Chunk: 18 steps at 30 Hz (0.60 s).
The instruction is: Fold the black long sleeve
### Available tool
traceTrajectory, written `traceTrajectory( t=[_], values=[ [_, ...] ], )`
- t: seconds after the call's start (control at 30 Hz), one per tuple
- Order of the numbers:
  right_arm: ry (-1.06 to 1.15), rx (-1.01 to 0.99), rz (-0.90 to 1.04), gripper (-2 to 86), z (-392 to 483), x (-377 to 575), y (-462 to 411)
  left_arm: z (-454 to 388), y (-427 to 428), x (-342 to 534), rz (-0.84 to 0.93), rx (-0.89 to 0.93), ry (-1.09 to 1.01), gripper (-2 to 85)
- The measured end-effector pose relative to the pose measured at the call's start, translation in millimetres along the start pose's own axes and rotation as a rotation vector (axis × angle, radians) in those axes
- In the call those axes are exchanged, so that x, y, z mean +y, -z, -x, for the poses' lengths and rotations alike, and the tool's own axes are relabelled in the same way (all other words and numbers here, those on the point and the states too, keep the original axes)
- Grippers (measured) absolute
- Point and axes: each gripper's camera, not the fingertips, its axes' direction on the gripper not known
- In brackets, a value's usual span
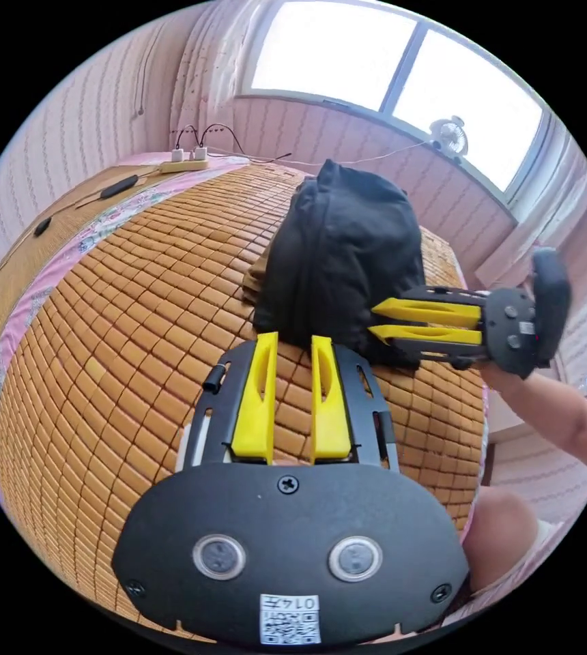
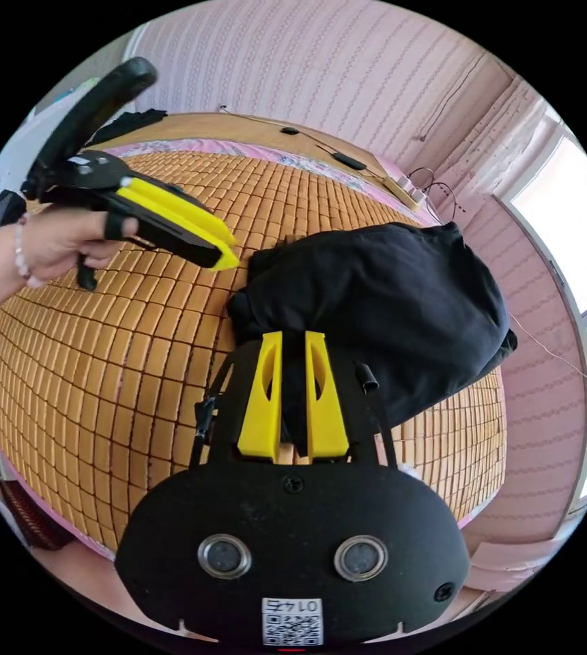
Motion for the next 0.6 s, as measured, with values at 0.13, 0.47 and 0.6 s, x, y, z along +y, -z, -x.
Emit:
traceTrajectory(
  t=[0.13,0.47,0.6],
  values=[
    [-0.098,-0.161,-0.071,-0.4,-56,42,29,-7,-53,-30,0.101,-0.097,0.074,5.7],
    [-0.351,-0.450,-0.448,-0.2,-128,168,160,-60,50,-11,-0.003,-0.061,-0.042,-1.0],
    [-0.318,-0.453,-0.515,0.0,-126,175,214,-92,124,9,-0.008,-0.124,-0.118,-1.0]
  ],
)
